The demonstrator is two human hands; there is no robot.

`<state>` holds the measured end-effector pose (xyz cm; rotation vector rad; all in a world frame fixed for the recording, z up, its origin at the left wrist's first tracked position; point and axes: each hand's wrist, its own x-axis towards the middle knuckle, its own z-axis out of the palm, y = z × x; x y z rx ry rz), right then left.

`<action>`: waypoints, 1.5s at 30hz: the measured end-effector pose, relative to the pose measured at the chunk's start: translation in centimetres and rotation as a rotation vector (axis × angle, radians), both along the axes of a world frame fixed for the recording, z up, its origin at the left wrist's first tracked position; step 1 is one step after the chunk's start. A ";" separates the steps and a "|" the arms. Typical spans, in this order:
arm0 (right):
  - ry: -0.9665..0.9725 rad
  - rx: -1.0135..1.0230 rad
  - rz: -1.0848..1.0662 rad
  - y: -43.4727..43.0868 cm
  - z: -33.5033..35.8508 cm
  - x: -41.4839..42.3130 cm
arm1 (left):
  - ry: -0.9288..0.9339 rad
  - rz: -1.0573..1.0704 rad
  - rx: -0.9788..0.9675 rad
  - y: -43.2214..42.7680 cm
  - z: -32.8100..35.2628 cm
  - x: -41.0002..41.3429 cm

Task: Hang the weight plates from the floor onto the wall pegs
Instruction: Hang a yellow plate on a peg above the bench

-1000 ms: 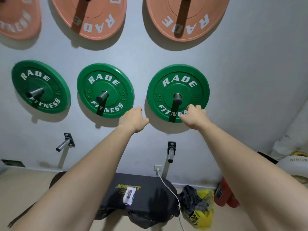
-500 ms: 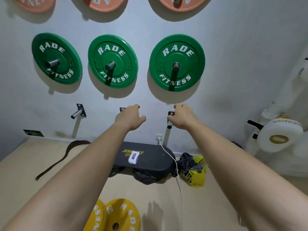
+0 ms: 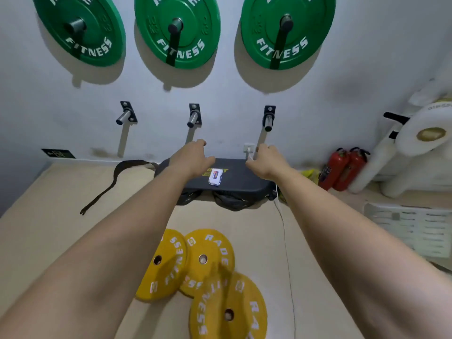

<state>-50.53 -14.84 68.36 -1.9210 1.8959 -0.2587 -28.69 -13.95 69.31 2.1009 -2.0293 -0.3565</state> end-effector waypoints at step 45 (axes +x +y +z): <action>0.142 0.266 -0.373 16.7 -97.0 0.4 | 0.570 0.865 0.540 21.3 -99.5 13.6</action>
